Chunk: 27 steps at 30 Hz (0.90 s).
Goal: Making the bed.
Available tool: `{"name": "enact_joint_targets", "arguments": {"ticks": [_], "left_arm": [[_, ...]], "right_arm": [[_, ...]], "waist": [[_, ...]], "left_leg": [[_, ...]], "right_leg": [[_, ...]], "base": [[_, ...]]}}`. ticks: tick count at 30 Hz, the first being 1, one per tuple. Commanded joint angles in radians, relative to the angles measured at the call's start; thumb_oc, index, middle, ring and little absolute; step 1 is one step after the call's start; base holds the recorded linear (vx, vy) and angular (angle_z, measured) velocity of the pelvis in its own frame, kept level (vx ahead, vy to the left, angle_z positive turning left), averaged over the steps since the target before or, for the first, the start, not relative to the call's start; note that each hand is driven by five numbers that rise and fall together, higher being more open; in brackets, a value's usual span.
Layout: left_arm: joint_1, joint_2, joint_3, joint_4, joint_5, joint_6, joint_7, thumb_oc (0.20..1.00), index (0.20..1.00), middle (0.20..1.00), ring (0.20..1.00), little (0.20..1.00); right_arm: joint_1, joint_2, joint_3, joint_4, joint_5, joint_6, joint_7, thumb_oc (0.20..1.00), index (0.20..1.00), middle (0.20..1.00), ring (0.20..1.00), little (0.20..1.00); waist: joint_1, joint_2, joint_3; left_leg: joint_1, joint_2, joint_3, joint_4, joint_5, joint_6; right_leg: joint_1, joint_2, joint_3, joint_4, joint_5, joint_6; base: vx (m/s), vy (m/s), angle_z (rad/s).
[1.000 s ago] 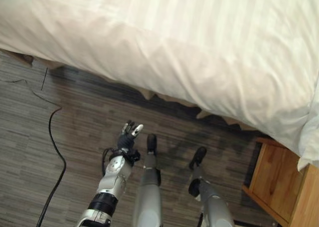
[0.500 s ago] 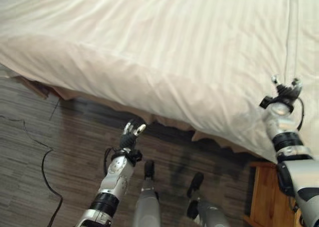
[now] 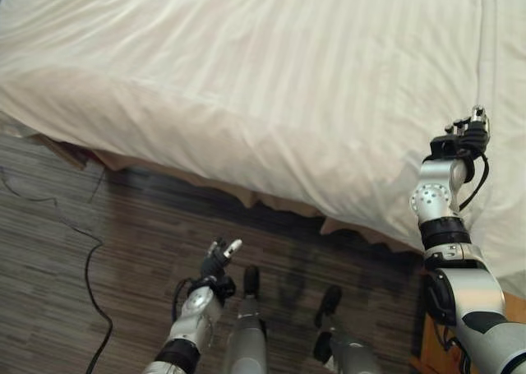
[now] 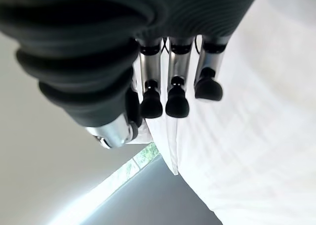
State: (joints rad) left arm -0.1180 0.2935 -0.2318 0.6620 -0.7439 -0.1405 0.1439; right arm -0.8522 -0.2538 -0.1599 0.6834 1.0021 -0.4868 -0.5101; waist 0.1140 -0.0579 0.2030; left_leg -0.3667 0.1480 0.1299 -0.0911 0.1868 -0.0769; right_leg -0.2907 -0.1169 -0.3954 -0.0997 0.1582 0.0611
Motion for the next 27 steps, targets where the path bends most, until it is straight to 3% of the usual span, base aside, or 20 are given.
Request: {"name": "enact_joint_targets", "arguments": {"ticks": [1,2,3,4,5,6,7,8,9,10,12,13,16,22,27], "left_arm": [[-0.099,0.028,-0.002,0.004,-0.053,-0.03,-0.028,1.0,1.0,1.0,1.0,1.0],[-0.087,0.039,-0.001,-0.003,-0.074,-0.028,-0.044,1.0,1.0,1.0,1.0,1.0],[-0.089,0.039,0.0,-0.003,-0.075,-0.028,-0.045,1.0,1.0,1.0,1.0,1.0],[-0.095,0.044,0.004,-0.011,-0.089,-0.035,-0.044,1.0,1.0,1.0,1.0,1.0],[-0.094,0.048,0.001,-0.02,-0.106,-0.043,-0.045,1.0,1.0,1.0,1.0,1.0],[-0.093,0.044,-0.005,-0.017,-0.119,-0.038,-0.054,1.0,1.0,1.0,1.0,1.0],[-0.089,0.039,-0.018,-0.01,-0.12,-0.024,-0.063,1.0,1.0,1.0,1.0,1.0],[-0.091,0.036,-0.019,-0.009,-0.12,-0.024,-0.064,1.0,1.0,1.0,1.0,1.0],[-0.087,0.031,-0.03,-0.009,-0.117,-0.03,-0.064,1.0,1.0,1.0,1.0,1.0],[-0.072,0.038,-0.046,0.013,-0.107,-0.035,-0.069,1.0,1.0,1.0,1.0,1.0],[-0.078,0.041,-0.039,0.035,-0.114,-0.033,-0.07,1.0,1.0,1.0,1.0,1.0],[-0.105,0.044,-0.049,0.021,-0.107,-0.039,-0.078,1.0,1.0,1.0,1.0,1.0],[-0.159,0.052,-0.057,0.02,-0.084,-0.049,-0.073,1.0,1.0,1.0,1.0,1.0],[-0.184,0.042,-0.055,-0.011,-0.093,-0.047,-0.077,1.0,1.0,1.0,1.0,1.0],[-0.165,0.036,-0.06,-0.011,-0.095,-0.044,-0.089,1.0,1.0,1.0,1.0,1.0]], "right_arm": [[-0.129,-0.107,-0.007,-0.022,-0.015,-0.067,0.013,0.2,0.2,0.2,0.2,0.2],[-0.161,-0.132,0.003,-0.016,-0.014,-0.065,0.016,0.2,0.2,0.2,0.2,0.2],[-0.166,-0.134,0.003,-0.013,-0.013,-0.065,0.016,0.2,0.2,0.2,0.2,0.2],[-0.199,-0.152,0.018,-0.002,-0.007,-0.066,0.022,0.2,0.2,0.2,0.2,0.2],[-0.218,-0.172,0.027,0.011,0.01,-0.071,0.027,0.2,0.2,0.2,0.2,0.2],[-0.234,-0.192,0.042,0.016,0.03,-0.073,0.042,0.2,0.2,0.2,0.2,0.2],[-0.251,-0.216,0.059,0.014,0.034,-0.077,0.047,0.2,0.2,0.2,0.2,0.2],[-0.252,-0.219,0.061,0.016,0.035,-0.077,0.048,0.2,0.2,0.2,0.2,0.2],[-0.26,-0.236,0.061,0.014,0.045,-0.087,0.046,0.2,0.2,0.2,0.2,0.2],[-0.274,-0.236,0.089,0.024,0.05,-0.085,0.043,0.2,0.2,0.2,0.2,0.2],[-0.275,-0.23,0.091,0.007,0.038,-0.088,0.05,0.2,0.2,0.2,0.2,0.2],[-0.268,-0.205,0.11,-0.026,0.013,-0.065,0.069,0.2,0.2,0.2,0.2,0.2],[-0.256,-0.192,0.11,-0.035,0.025,-0.047,0.095,0.2,0.2,0.2,0.2,0.2],[-0.233,-0.171,0.082,-0.012,0.046,-0.032,0.115,0.2,0.2,0.2,0.2,0.2],[-0.273,-0.218,0.082,0.034,0.064,-0.033,0.112,0.2,0.2,0.2,0.2,0.2]], "waist": [[-0.001,0.025,0.106],[-0.001,0.04,0.144],[-0.001,0.043,0.147],[0.014,0.046,0.174],[0.04,0.047,0.203],[0.053,0.063,0.196],[0.065,0.079,0.192],[0.064,0.081,0.191],[0.067,0.089,0.197],[0.076,0.097,0.187],[0.077,0.099,0.182],[0.073,0.098,0.172],[0.063,0.073,0.158],[0.039,0.065,0.13],[0.038,0.08,0.123]], "left_leg": [[0.052,0.018,0.047,0.105,-0.167,-0.042],[-0.006,0.023,0.015,0.268,-0.228,-0.066],[-0.015,0.028,0.013,0.289,-0.238,-0.067],[-0.065,0.042,-0.037,0.391,-0.232,-0.077],[-0.121,0.034,-0.088,0.436,-0.18,-0.093],[-0.151,0.029,-0.136,0.366,-0.178,-0.09],[-0.173,0.025,-0.175,0.277,-0.13,-0.089],[-0.169,0.026,-0.176,0.262,-0.12,-0.09],[-0.212,0.037,-0.165,0.173,-0.062,-0.097],[-0.187,0.055,-0.152,0.039,-0.057,-0.075],[-0.164,0.046,-0.148,0.03,-0.043,-0.07],[-0.156,0.013,-0.14,0.056,-0.042,-0.053],[-0.181,-0.014,-0.115,0.115,-0.065,-0.035],[-0.197,-0.046,-0.092,0.146,-0.097,-0.022],[-0.199,-0.043,-0.084,0.091,-0.076,-0.025]], "right_leg": [[0.009,-0.097,0.057,0.14,-0.185,0.053],[0.008,-0.089,0.098,0.161,-0.227,0.037],[0.007,-0.086,0.098,0.164,-0.23,0.035],[0.001,-0.073,0.112,0.172,-0.24,0.022],[-0.007,-0.06,0.113,0.173,-0.233,0.012],[-0.009,-0.039,0.118,0.166,-0.245,0.017],[-0.004,-0.024,0.132,0.168,-0.256,0.021],[-0.007,-0.023,0.13,0.169,-0.256,0.019],[0.002,-0.017,0.129,0.174,-0.273,0.022],[0.004,-0.012,0.154,0.192,-0.292,0.029],[-0.001,-0.008,0.185,0.218,-0.305,0.038],[-0.037,-0.024,0.23,0.281,-0.324,0.044],[-0.106,-0.066,0.264,0.32,-0.302,0.056],[-0.067,-0.11,0.257,0.212,-0.252,0.075],[-0.079,-0.119,0.253,0.174,-0.224,0.085]], "base": [[0.0,-0.085,-0.01],[0.02,-0.088,-0.03],[-0.01,-0.09,-0.06],[-0.14,-0.058,-0.14],[-0.07,-0.002,-0.28],[0.05,0.068,-0.38],[0.15,0.094,-0.37],[0.17,0.075,-0.35],[0.19,0.161,-0.35],[0.24,0.269,-0.32],[0.16,0.32,-0.7],[0.13,0.401,-1.4],[0.14,0.245,-0.99],[0.11,0.04,-0.31],[0.06,0.0,0.09]]}}
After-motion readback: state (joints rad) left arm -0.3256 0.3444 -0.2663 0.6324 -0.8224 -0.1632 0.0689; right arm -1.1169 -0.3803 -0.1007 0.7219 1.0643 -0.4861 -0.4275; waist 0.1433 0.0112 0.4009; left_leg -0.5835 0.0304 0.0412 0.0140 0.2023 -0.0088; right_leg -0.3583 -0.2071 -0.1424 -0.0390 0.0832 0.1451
